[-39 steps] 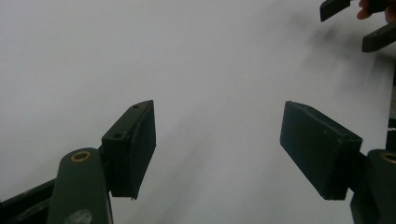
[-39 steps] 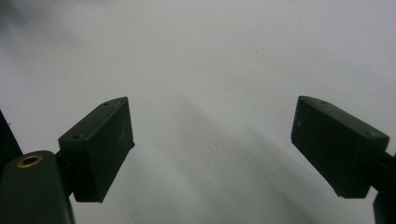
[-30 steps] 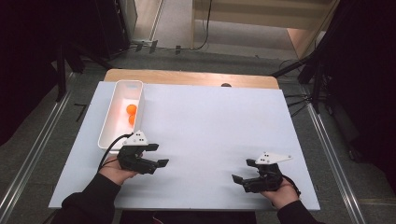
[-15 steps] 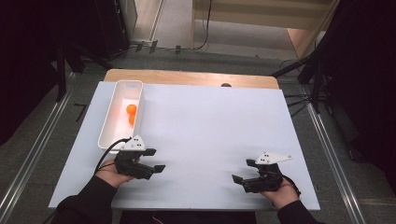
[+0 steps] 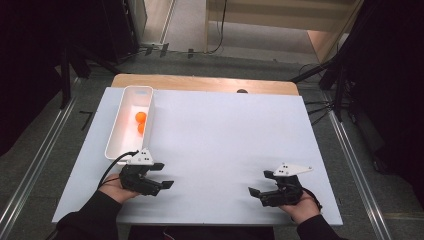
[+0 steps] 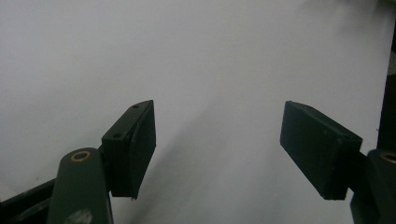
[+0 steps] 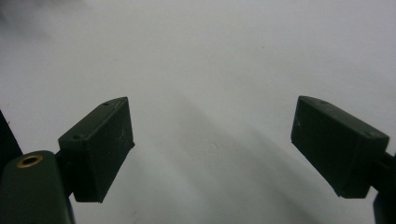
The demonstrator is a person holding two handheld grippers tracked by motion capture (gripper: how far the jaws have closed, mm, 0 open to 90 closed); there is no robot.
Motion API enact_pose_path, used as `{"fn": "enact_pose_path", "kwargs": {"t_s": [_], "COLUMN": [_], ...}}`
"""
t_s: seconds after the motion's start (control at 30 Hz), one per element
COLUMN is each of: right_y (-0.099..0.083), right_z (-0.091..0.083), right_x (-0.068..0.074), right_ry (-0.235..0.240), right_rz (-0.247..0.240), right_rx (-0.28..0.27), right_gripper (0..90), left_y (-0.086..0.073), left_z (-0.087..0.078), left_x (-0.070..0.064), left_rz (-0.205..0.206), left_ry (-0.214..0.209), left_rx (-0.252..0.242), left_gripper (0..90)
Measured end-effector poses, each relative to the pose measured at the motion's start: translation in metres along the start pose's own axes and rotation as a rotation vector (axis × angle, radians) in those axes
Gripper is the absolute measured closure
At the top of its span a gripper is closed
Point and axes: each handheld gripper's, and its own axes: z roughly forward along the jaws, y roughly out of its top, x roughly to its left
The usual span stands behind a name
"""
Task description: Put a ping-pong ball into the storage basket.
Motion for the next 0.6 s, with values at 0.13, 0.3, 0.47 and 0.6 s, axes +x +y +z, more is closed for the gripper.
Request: {"fn": "enact_pose_path", "kwargs": {"t_s": [0.13,0.3,0.47,0.6], "right_y": [0.0000,-0.0001,-0.0001,-0.0002], "right_z": [0.0001,0.0003,0.0009,0.0008], "right_x": [0.0000,-0.0001,0.0000,0.0001], "right_ry": [0.001,0.002,0.000,0.000], "right_rz": [-0.003,-0.005,-0.010,-0.008], "right_rx": [0.000,0.001,-0.001,0.001], "right_gripper": [11.6,11.6,11.6,11.6], "left_y": [-0.0007,-0.0004,-0.0004,-0.0004], "left_z": [-0.0003,-0.0001,0.0000,0.0000], "left_x": [0.0004,0.0005,0.0005,0.0002], "left_rz": [0.002,-0.003,-0.002,-0.001], "left_ry": [0.001,0.000,0.000,0.000], "left_rx": [0.002,0.000,0.001,0.002], "left_gripper": [27.1,27.1,27.1,27.1]}}
